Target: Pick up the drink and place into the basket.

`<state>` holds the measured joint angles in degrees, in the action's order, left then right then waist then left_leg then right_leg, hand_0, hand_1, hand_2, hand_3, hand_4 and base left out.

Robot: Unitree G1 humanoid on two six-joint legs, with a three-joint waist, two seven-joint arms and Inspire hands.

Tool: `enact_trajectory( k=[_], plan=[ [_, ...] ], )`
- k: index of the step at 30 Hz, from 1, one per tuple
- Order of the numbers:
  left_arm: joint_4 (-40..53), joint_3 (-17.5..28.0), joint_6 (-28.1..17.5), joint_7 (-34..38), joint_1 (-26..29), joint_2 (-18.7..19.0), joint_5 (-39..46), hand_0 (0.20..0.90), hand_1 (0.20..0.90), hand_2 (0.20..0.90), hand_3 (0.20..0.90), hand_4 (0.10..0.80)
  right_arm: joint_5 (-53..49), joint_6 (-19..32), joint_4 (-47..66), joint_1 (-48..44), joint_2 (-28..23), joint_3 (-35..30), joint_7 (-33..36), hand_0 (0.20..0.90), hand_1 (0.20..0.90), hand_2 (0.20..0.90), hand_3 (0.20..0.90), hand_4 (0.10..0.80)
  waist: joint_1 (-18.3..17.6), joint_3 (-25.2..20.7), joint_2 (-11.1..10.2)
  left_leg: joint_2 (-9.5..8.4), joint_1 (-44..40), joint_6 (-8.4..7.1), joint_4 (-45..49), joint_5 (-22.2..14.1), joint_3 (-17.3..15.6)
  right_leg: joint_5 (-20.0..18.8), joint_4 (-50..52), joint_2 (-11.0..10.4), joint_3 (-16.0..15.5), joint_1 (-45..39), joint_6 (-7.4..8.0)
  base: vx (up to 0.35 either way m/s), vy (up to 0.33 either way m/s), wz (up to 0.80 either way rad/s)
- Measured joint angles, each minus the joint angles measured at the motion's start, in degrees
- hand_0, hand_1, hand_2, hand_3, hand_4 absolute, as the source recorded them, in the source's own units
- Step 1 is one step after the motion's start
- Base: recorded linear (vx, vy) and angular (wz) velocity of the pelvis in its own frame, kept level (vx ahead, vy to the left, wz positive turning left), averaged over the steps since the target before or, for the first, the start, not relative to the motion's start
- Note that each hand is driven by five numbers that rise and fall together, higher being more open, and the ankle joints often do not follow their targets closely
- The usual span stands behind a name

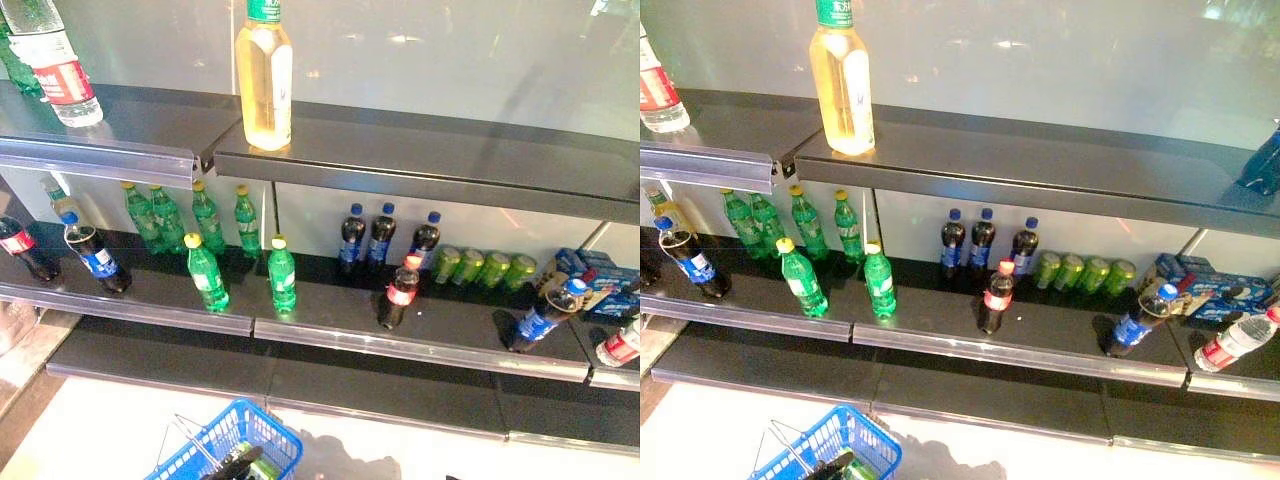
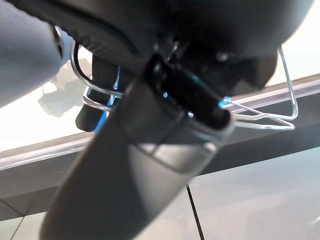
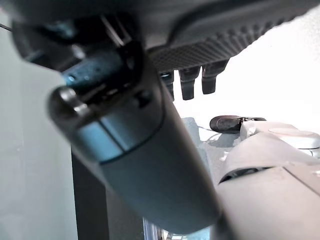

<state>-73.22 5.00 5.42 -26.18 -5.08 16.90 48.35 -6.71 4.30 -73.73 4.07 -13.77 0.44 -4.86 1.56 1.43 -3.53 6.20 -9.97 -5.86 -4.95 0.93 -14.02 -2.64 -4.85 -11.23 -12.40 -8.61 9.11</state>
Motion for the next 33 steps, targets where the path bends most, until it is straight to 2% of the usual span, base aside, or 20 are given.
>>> enact_trajectory(
  k=[33],
  plan=[
    [0.0,-0.1,0.0,0.0,0.1,0.0,0.0,0.3,0.3,0.3,0.2,0.1,0.0,0.0,0.0,0.0,0.0,0.0,0.0,0.9,0.9,0.9,0.9,0.8,-0.3,0.0,-0.1,0.0,0.0,0.0,0.0,0.0,-0.1,0.0,0.0,0.0,0.1,0.1,0.01,0.0,0.0,0.0]
  ],
)
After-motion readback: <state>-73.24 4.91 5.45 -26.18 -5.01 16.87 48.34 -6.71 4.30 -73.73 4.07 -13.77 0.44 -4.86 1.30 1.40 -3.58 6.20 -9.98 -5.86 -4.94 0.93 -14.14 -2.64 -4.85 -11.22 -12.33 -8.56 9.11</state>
